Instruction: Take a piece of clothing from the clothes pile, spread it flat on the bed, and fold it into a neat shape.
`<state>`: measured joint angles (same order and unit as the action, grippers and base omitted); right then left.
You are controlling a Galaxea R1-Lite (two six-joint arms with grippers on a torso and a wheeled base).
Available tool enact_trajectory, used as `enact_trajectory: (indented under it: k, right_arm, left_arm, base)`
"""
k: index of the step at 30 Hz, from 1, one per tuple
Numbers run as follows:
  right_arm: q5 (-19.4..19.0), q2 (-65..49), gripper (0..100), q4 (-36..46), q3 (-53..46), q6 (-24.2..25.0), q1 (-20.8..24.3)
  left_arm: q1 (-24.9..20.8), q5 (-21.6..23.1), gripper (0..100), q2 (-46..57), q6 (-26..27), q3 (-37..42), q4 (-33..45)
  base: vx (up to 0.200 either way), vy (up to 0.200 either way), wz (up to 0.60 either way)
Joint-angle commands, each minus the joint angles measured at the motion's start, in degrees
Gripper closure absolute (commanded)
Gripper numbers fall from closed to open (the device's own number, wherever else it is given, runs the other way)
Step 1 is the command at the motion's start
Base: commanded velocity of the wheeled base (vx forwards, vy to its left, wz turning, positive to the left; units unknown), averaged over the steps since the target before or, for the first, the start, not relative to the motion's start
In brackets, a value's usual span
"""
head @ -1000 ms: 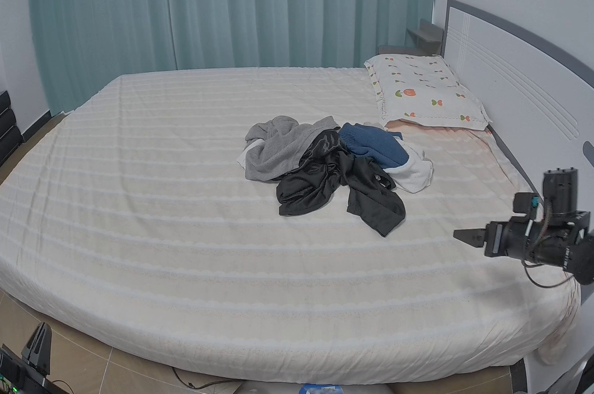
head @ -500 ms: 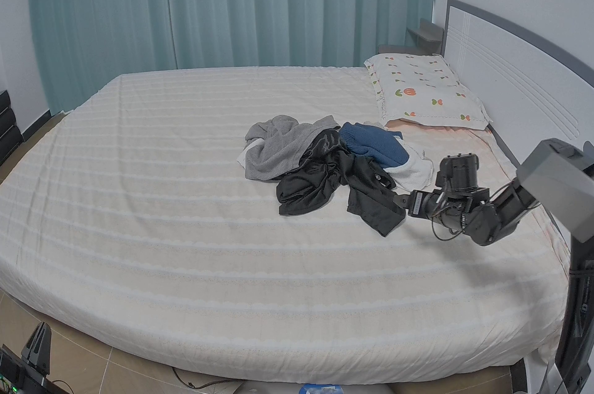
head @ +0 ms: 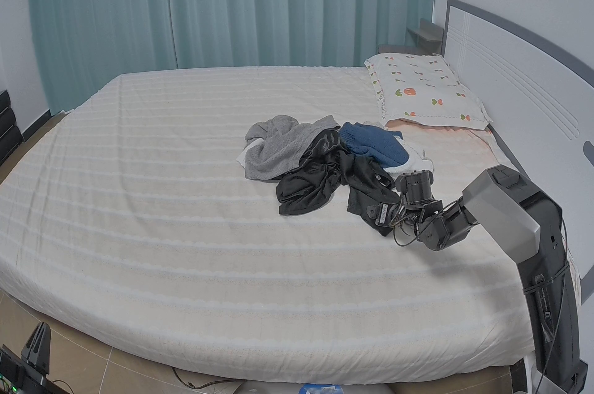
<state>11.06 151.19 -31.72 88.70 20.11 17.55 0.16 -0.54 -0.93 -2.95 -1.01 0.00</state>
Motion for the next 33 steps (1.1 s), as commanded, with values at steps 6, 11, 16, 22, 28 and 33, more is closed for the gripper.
enact_trajectory:
  k: [6,11,16,22,28,33]
  right_arm:
    - [-0.2,1.9,100,-0.8,1.9,0.0,0.8]
    - [-0.1,1.0,100,-0.9,1.9,3.0,2.0]
    - [-0.2,-0.4,100,-1.5,1.4,7.4,1.7]
    - [-0.8,-4.1,100,-1.6,0.9,15.2,1.0]
    - [-3.3,-12.1,100,-1.6,-5.6,24.3,2.0]
    - [-8.9,-19.9,100,-1.6,-12.1,29.6,1.9]
  left_arm:
    - [0.0,-0.1,100,0.7,0.0,0.9,0.0]
    - [0.0,-1.2,100,0.7,-0.1,0.9,0.0]
    - [0.0,-1.3,100,0.7,0.0,0.9,0.0]
    - [0.0,-1.3,100,0.8,-0.1,0.9,0.0]
    - [0.1,-1.3,100,0.8,0.0,0.9,0.0]
    - [0.0,-1.3,100,0.8,0.0,0.9,0.0]
  base:
    - [0.0,0.0,0.0]
    - [0.0,0.0,0.0]
    - [0.0,0.0,0.0]
    - [0.0,0.0,0.0]
    - [0.0,0.0,0.0]
    - [0.0,0.0,0.0]
